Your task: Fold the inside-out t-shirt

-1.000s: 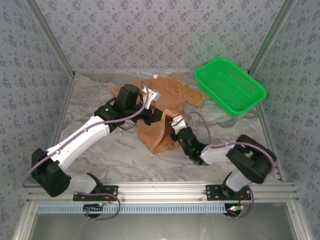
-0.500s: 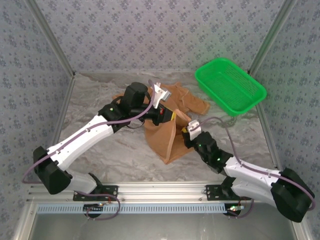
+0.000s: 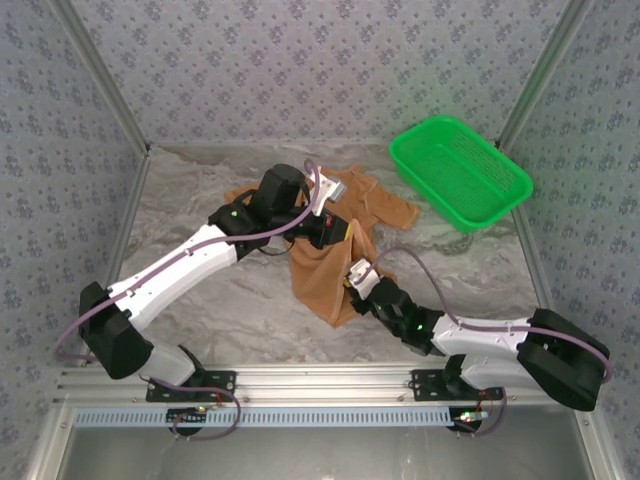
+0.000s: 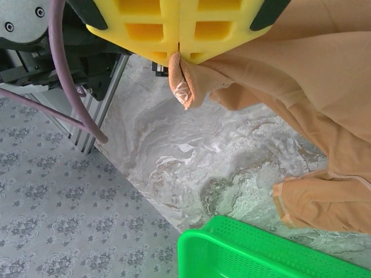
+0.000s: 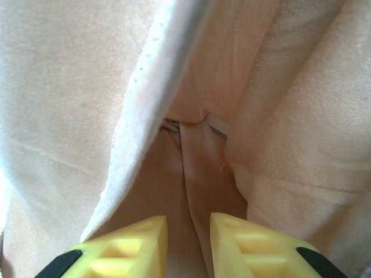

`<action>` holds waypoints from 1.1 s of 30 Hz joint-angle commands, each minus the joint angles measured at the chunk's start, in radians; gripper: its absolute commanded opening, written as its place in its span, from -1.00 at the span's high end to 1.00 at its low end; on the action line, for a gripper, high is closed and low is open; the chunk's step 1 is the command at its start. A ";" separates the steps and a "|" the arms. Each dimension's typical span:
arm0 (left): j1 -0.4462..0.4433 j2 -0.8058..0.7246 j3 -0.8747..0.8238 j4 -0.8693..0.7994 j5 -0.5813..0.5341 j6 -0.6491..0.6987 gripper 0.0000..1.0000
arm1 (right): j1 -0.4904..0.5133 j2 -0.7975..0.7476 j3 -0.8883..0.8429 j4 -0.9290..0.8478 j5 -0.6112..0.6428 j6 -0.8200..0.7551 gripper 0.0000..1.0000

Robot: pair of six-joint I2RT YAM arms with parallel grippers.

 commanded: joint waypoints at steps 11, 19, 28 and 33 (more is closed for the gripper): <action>0.042 -0.061 -0.026 0.040 0.085 0.020 1.00 | -0.161 0.193 0.045 0.104 -0.104 0.118 0.55; 0.042 -0.048 -0.008 0.076 0.107 -0.017 1.00 | -0.128 0.390 0.138 0.189 -0.067 0.103 0.56; 0.034 -0.031 0.005 0.076 0.054 -0.023 1.00 | -0.070 0.531 0.269 0.182 -0.003 0.051 0.55; 0.019 -0.065 0.001 0.091 0.139 0.005 1.00 | -0.135 0.563 0.320 0.155 -0.067 0.111 0.53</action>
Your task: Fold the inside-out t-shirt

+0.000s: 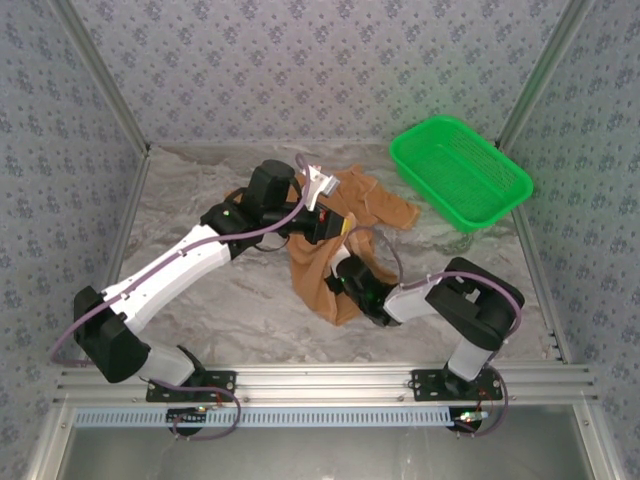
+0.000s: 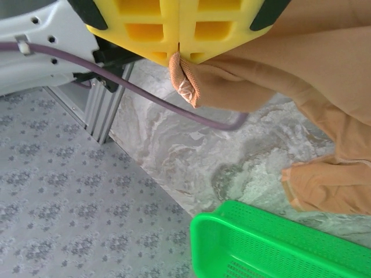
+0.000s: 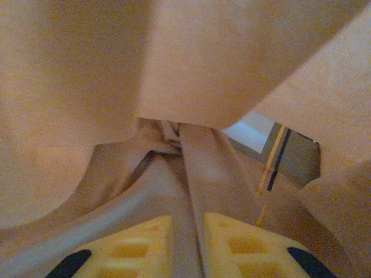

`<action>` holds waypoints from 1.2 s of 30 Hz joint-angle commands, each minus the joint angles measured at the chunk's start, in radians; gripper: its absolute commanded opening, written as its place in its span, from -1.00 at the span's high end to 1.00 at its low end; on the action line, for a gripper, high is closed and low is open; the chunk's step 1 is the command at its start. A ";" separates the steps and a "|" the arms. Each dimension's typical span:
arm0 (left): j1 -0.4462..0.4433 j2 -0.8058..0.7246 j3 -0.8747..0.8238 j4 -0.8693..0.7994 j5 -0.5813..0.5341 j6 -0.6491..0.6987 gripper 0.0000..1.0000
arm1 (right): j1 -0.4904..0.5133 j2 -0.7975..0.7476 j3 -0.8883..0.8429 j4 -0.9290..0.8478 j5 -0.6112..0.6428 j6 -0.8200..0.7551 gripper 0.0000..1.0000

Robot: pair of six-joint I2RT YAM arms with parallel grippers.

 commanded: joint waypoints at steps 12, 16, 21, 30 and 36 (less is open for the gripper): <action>0.011 -0.143 -0.026 -0.091 -0.047 0.220 1.00 | -0.170 -0.068 -0.056 0.080 -0.325 0.077 0.39; 0.011 -0.141 -0.027 -0.110 -0.053 0.251 1.00 | -0.205 -0.123 -0.086 0.061 -0.379 0.079 0.32; 0.012 -0.142 -0.033 -0.090 0.013 0.257 1.00 | -0.218 -0.111 -0.063 0.045 -0.384 0.100 0.31; 0.011 -0.132 -0.037 0.007 0.116 0.180 1.00 | -0.151 -0.002 0.051 0.013 -0.222 0.121 0.38; 0.011 -0.121 -0.016 0.036 0.134 0.136 1.00 | -0.115 0.069 0.088 0.023 -0.136 0.096 0.41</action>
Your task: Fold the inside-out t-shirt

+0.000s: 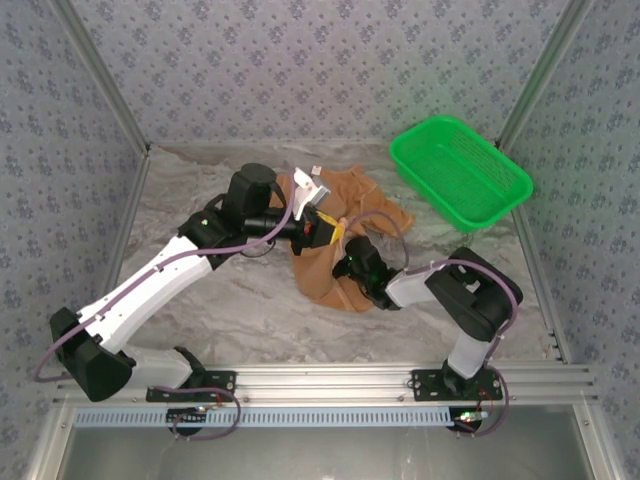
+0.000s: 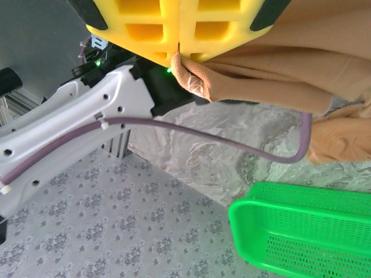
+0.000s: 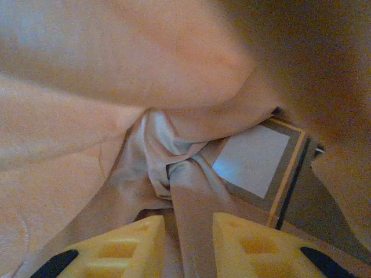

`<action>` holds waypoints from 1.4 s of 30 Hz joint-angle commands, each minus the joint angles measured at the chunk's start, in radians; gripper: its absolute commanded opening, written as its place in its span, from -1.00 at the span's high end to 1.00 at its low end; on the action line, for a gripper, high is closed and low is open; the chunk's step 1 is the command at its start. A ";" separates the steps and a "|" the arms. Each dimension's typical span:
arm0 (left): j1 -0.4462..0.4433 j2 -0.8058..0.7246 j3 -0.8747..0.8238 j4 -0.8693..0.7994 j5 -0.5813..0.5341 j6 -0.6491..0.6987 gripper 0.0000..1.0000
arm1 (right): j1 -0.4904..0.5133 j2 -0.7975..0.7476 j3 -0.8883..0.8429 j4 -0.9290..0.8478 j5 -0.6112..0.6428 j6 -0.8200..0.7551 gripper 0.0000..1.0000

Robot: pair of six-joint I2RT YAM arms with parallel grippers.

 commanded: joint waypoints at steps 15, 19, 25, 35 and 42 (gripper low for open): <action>-0.023 0.032 0.074 0.091 -0.020 -0.126 1.00 | 0.086 0.118 0.124 -0.063 0.192 -0.143 0.29; -0.046 0.018 0.067 0.089 0.054 -0.086 1.00 | 0.032 0.128 0.192 -0.130 0.148 -0.075 0.28; -0.071 0.021 0.054 0.143 0.095 -0.090 1.00 | -0.019 0.177 0.309 -0.216 0.127 -0.019 0.24; -0.165 0.051 0.120 0.338 0.076 -0.153 1.00 | -0.026 0.287 0.481 -0.371 0.187 0.086 0.15; -0.189 0.054 0.152 0.355 0.053 -0.129 1.00 | -0.038 0.328 0.564 -0.567 0.216 0.185 0.05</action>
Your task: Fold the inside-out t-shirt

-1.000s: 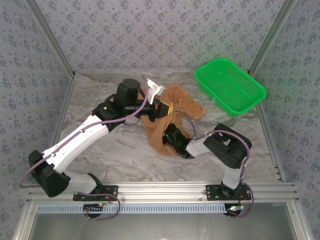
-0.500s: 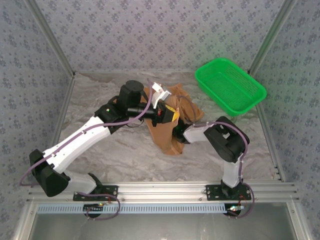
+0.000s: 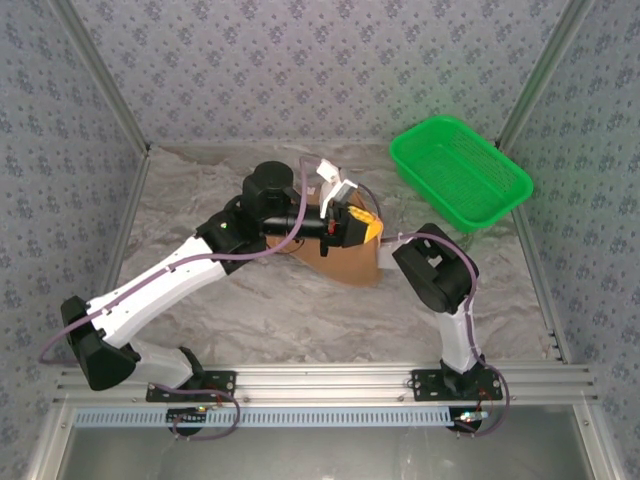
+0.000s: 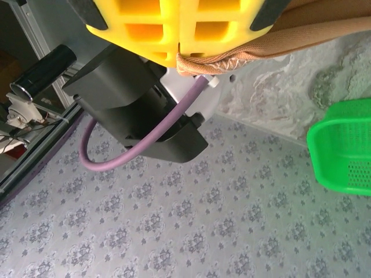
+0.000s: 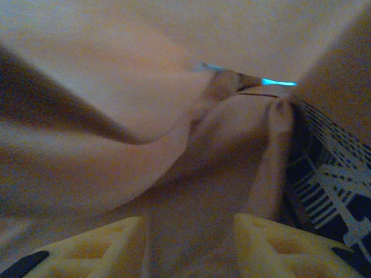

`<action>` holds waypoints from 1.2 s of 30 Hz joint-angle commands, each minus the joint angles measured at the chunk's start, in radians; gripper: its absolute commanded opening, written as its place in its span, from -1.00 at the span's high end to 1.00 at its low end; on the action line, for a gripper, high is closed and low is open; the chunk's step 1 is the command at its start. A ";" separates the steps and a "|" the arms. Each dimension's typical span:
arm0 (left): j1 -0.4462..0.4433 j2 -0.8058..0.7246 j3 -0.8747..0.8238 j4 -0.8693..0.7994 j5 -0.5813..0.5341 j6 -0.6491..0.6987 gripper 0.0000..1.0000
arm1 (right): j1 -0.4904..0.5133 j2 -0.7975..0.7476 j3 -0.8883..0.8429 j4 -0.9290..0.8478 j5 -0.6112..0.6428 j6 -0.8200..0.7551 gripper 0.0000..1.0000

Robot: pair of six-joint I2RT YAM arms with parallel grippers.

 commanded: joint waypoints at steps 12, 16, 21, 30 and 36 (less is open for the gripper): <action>-0.028 -0.029 0.066 0.013 -0.029 0.116 1.00 | -0.037 0.069 0.135 -0.345 -0.014 0.150 -0.20; -0.027 -0.058 0.089 -0.005 -0.053 0.149 1.00 | -0.038 0.095 0.173 -0.405 -0.028 0.186 -0.33; -0.022 -0.069 0.119 -0.041 -0.052 0.177 1.00 | -0.042 0.107 0.226 -0.441 -0.034 0.190 -0.51; 0.010 -0.122 0.124 -0.066 -0.068 0.210 1.00 | -0.074 0.140 0.282 -0.512 -0.050 0.194 -0.65; 0.035 -0.151 0.081 -0.038 -0.084 0.199 1.00 | -0.068 0.169 0.295 -0.558 -0.035 0.196 -0.61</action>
